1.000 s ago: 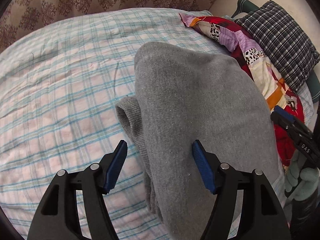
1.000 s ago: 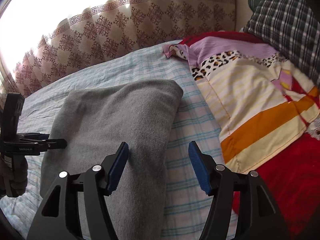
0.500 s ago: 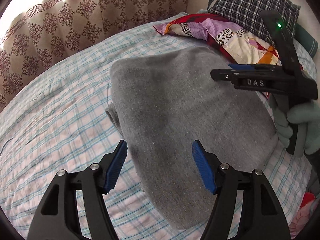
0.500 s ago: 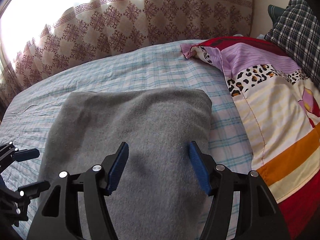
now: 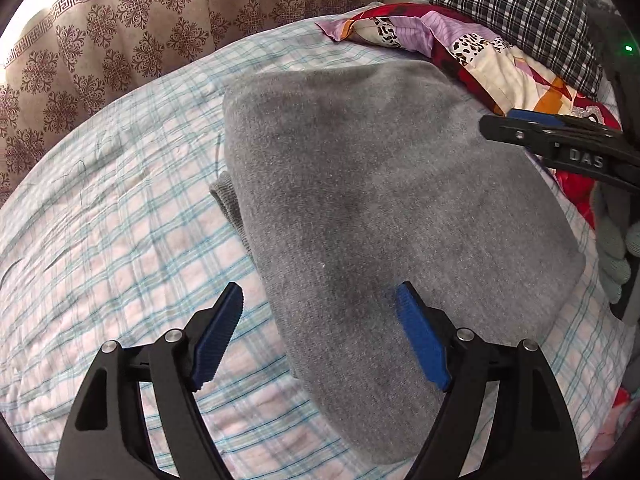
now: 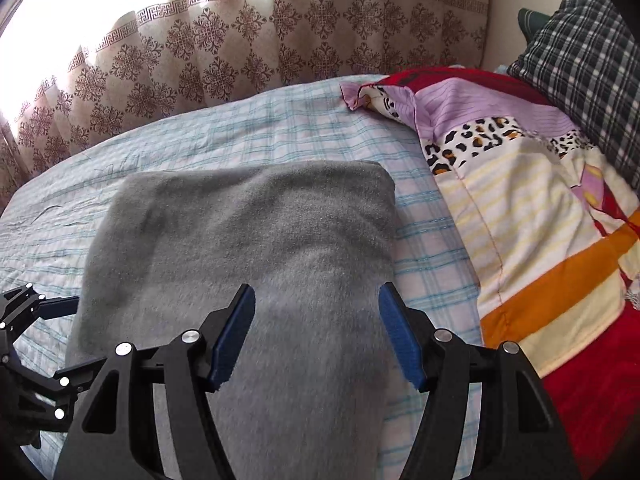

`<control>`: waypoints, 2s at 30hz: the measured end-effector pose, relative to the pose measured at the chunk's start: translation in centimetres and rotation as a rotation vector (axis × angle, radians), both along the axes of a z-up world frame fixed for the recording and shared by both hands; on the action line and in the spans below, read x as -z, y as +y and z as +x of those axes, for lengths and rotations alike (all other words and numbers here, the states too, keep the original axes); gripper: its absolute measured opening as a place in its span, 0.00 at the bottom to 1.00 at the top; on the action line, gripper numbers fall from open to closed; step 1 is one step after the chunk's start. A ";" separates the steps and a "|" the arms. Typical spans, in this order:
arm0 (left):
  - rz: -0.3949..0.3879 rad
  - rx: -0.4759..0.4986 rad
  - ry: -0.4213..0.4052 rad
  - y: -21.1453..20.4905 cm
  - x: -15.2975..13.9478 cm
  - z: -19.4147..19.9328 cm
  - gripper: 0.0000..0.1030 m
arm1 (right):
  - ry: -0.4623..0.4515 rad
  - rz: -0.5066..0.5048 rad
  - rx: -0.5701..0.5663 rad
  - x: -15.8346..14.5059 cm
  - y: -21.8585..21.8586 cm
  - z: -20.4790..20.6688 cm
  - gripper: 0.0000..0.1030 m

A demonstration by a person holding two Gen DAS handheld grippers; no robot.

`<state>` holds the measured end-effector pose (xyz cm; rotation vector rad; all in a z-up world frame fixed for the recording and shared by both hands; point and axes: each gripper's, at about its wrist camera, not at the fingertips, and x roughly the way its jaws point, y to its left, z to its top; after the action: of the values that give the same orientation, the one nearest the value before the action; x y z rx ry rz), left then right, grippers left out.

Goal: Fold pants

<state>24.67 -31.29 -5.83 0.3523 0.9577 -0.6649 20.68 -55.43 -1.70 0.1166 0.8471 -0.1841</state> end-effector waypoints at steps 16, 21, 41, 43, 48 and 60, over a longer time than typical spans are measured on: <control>0.040 -0.013 -0.050 0.8 -0.8 -2.8 0.78 | 0.095 0.052 0.041 2.8 3.5 -10.2 0.63; 0.059 -0.012 -0.053 0.9 -0.2 -3.4 0.78 | 0.118 0.070 0.059 4.2 2.9 -9.9 0.67; 0.100 -0.038 -0.093 1.3 -0.6 -5.0 0.82 | 0.049 0.060 0.110 1.9 4.2 -11.9 0.69; 0.102 -0.043 -0.096 1.4 -0.8 -5.1 0.82 | 0.038 0.067 0.109 1.5 4.4 -12.2 0.70; 0.092 -0.044 -0.131 1.6 -2.0 -6.0 0.87 | 0.009 0.061 0.104 0.6 5.0 -12.5 0.74; 0.070 -0.038 -0.198 1.1 -4.4 -7.1 0.97 | -0.053 0.018 0.131 -1.7 5.9 -13.7 0.80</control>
<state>17.53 -30.21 -1.42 0.4526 0.7977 -0.5518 7.02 -49.55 0.02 0.1931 0.7893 -0.2951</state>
